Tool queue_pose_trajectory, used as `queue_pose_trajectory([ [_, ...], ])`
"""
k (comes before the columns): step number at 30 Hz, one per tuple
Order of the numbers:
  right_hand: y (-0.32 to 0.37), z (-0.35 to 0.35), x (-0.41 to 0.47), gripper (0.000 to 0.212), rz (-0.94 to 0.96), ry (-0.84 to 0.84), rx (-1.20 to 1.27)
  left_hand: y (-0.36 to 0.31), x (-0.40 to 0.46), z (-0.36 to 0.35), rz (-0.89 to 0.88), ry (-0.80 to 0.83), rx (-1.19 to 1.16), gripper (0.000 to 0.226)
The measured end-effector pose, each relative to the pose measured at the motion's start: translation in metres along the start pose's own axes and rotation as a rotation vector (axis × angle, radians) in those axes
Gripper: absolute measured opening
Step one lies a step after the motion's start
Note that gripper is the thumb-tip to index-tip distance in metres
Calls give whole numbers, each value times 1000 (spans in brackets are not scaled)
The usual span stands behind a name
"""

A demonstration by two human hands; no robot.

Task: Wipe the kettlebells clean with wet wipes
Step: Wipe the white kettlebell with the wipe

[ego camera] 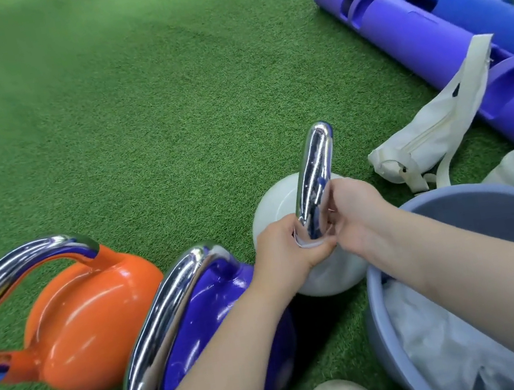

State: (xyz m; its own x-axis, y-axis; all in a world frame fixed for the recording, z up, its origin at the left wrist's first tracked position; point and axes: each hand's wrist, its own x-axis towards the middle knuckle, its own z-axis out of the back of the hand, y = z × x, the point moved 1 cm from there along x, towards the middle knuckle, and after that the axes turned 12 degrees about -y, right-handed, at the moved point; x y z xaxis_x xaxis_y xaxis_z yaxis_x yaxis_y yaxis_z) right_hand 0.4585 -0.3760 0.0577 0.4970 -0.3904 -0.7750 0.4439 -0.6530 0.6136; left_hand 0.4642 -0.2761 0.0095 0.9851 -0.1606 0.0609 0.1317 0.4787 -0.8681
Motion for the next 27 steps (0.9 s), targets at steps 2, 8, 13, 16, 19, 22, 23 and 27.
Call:
queue_pose_trajectory([
  [2,1,0,3,30,6,-9,-6,-3,7,4,5,90,-52,39],
  [8,0,2,1,30,30,-6,-38,3,-6,2,-96,-29,-102,25],
  [13,-2,3,1,31,63,-13,-55,27,-22,-23,-120,-251,-54,20],
  [16,-3,2,2,31,61,-24,-63,28,-29,-27,-133,-307,-18,26],
  [19,-5,1,3,31,61,-30,-63,34,-33,-21,-187,-273,33,43],
  [22,-7,1,4,32,61,-42,-73,37,-30,-17,-145,-228,23,39],
  [23,-7,1,4,32,66,-44,-93,35,-30,-15,-94,-224,14,37],
  [27,-7,0,1,31,81,-35,-146,24,-26,-5,90,-123,-74,33],
])
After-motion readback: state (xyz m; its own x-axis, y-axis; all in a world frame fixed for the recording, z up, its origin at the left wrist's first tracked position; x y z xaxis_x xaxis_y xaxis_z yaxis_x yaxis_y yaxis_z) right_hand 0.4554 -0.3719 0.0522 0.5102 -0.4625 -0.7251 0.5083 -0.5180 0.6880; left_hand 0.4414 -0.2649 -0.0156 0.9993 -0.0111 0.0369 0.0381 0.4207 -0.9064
